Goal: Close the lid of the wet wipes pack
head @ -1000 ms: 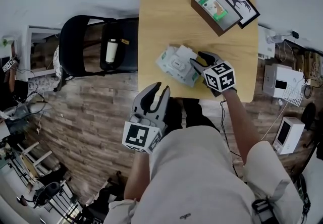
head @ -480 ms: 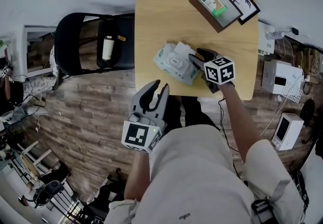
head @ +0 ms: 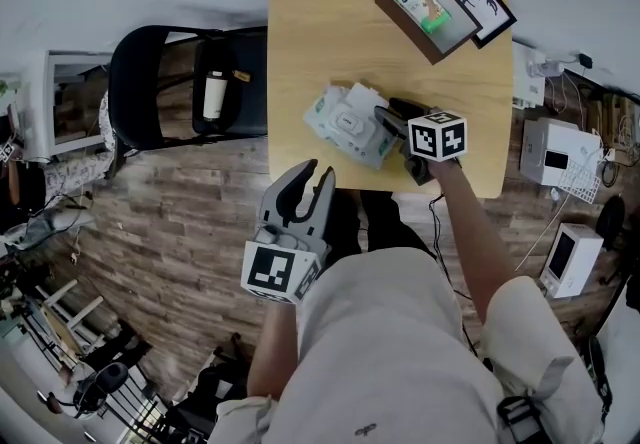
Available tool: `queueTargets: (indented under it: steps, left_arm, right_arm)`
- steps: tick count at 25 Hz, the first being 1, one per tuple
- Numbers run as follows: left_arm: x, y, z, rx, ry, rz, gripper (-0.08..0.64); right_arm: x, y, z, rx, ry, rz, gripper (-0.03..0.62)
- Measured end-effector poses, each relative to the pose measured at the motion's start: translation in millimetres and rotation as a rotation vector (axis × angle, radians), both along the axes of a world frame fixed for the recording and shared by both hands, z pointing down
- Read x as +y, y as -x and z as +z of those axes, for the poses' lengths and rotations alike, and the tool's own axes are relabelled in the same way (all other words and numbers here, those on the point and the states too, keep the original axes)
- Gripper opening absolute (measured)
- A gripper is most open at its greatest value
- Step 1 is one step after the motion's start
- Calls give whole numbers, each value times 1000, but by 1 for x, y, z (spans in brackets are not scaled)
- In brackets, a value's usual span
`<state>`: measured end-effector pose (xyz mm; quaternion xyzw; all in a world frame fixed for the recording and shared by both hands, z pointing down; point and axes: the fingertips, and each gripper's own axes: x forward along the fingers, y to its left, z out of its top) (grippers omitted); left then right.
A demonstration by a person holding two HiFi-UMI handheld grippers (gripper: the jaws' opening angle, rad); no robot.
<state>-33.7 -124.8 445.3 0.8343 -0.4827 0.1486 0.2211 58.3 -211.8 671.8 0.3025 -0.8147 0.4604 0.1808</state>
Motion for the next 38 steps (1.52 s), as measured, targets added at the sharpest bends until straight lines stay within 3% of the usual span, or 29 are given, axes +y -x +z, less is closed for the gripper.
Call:
queueTargets:
  steps: [8, 38]
  left_arm:
    - [4, 3, -1, -3, -5, -10, 83]
    - [6, -3, -10, 1, -37, 0, 83]
  right_arm:
    - [0, 2, -1, -53, 42, 35, 164]
    - [-7, -11, -24, -34, -46, 39, 5]
